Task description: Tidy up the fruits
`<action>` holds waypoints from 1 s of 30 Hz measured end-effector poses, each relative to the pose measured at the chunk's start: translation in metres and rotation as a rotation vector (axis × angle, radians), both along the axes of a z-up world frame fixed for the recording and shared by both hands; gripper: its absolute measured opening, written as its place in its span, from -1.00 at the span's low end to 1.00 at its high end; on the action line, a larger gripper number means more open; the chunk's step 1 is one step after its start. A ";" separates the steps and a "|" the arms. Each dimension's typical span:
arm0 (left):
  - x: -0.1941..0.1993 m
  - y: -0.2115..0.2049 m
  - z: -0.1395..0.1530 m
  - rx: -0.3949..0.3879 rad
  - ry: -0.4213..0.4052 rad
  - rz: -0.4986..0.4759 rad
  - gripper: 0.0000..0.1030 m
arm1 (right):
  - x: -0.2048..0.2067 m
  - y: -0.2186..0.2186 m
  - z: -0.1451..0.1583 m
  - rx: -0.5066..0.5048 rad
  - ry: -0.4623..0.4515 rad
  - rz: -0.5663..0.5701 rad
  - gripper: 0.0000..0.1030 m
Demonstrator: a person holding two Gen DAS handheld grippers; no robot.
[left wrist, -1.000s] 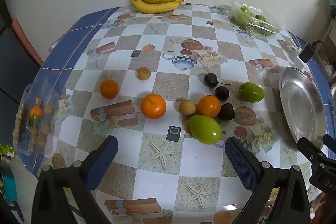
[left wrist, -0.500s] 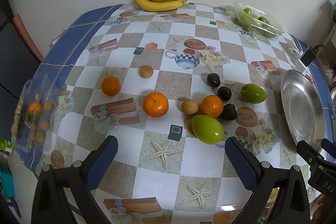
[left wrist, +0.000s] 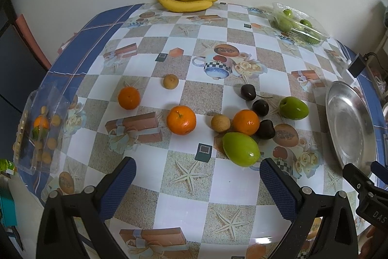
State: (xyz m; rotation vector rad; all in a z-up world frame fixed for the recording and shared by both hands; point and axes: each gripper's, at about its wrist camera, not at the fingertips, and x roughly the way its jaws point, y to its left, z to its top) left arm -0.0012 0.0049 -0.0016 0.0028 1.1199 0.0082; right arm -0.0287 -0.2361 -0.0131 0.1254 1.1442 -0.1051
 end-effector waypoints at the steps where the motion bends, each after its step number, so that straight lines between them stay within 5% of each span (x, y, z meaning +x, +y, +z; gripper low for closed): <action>1: 0.000 0.000 0.000 0.000 0.000 0.000 1.00 | 0.000 0.000 0.000 0.000 0.000 0.000 1.00; 30: 0.001 0.006 -0.002 -0.011 0.012 0.019 1.00 | 0.000 0.001 -0.001 0.000 0.002 0.002 1.00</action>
